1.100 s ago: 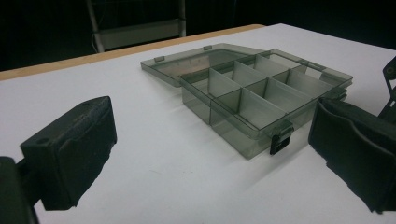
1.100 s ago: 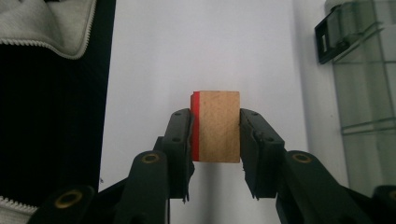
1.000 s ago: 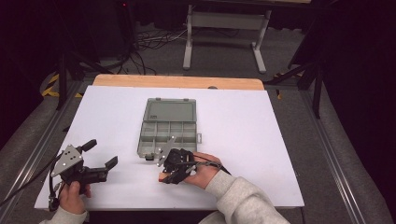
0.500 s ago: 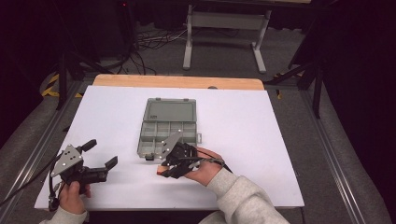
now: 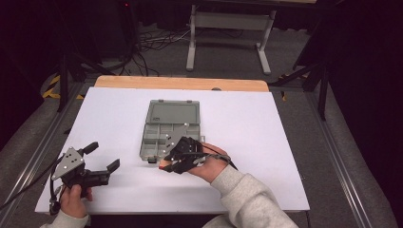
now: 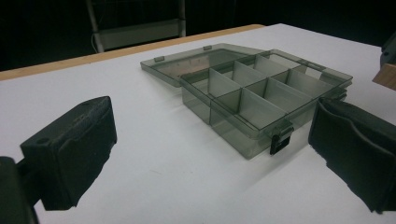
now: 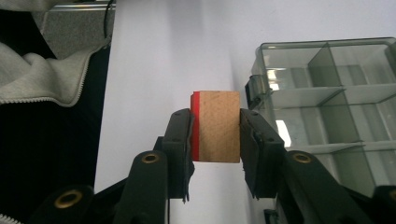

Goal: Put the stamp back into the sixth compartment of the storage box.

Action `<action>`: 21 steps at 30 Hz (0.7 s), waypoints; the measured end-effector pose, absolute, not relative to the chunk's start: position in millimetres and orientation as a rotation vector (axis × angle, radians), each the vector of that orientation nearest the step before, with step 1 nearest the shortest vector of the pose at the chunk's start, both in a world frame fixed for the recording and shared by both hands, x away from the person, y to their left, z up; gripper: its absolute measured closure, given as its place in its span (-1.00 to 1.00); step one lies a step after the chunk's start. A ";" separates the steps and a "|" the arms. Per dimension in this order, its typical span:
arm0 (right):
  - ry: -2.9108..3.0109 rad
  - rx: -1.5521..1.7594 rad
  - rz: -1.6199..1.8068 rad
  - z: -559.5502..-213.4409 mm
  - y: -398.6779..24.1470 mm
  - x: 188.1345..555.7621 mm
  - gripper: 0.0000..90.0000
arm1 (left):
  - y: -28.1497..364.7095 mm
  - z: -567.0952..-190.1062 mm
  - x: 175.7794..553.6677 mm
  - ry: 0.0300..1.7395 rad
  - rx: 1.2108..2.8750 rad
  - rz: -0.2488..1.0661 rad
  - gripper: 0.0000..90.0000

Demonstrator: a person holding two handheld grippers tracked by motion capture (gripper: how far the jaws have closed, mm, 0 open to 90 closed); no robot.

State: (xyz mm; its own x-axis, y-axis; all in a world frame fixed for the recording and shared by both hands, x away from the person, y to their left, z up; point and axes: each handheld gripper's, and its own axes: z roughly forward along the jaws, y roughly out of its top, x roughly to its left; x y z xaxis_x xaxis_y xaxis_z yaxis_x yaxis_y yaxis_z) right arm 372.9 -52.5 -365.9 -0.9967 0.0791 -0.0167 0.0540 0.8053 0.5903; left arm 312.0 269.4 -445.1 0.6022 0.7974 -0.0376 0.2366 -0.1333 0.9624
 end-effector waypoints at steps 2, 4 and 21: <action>2.942 0.110 0.962 -364.1 -52.4 374.4 0.46 | 269.7 -445.0 312.1 0.863 1.678 0.606 -0.96; 2.937 0.112 0.960 -362.1 -52.0 376.7 0.46 | 270.0 -444.9 312.1 0.864 1.681 0.606 -0.96; 2.879 0.151 0.952 -353.2 -48.6 393.5 0.46 | 269.8 -444.9 312.0 0.862 1.680 0.607 -0.96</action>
